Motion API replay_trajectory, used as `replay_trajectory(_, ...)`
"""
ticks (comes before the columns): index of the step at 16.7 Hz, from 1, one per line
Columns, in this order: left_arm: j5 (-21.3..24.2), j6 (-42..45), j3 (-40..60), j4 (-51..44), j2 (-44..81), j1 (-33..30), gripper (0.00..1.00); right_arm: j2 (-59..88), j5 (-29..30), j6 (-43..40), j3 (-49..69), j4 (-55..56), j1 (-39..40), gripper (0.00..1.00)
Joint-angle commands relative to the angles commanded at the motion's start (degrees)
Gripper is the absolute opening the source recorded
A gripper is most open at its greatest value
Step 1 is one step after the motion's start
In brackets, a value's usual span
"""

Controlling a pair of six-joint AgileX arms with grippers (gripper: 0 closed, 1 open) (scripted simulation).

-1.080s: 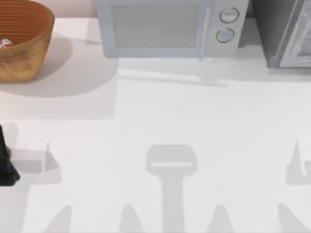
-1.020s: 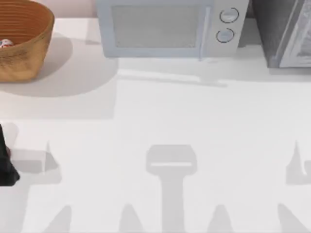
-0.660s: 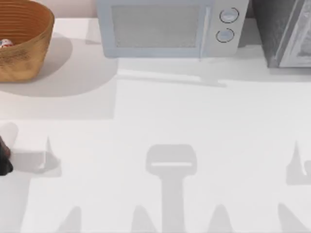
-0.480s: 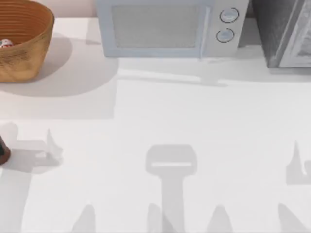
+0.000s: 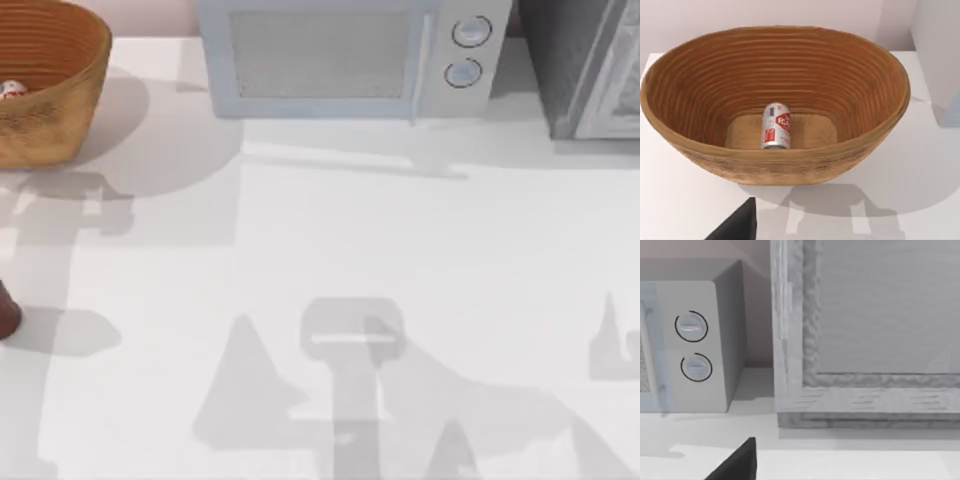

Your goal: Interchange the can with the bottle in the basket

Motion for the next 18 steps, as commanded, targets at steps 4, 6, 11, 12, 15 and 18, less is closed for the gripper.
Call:
replay_trajectory(4,2.94,1.69,24.07,-12.11,24.51,1.9,1.0,0.0,0.0,0.0,0.0,0.0,0.0,1.0)
replay_trajectory(6,4.42,2.51,36.02,-18.08,36.64,2.81,1.0,0.0,0.0,0.0,0.0,0.0,0.0,1.0)
replay_trajectory(11,7.83,4.36,63.27,-31.67,64.28,4.84,1.0,0.0,0.0,0.0,0.0,0.0,0.0,1.0)
replay_trajectory(12,8.42,4.67,67.98,-34.03,69.06,5.19,1.0,0.0,0.0,0.0,0.0,0.0,0.0,1.0)
replay_trajectory(15,9.94,5.46,79.98,-40.01,81.25,6.09,1.0,0.0,0.0,0.0,0.0,0.0,0.0,1.0)
replay_trajectory(18,10.98,5.99,88.12,-44.06,89.52,6.71,1.0,0.0,0.0,0.0,0.0,0.0,0.0,1.0)
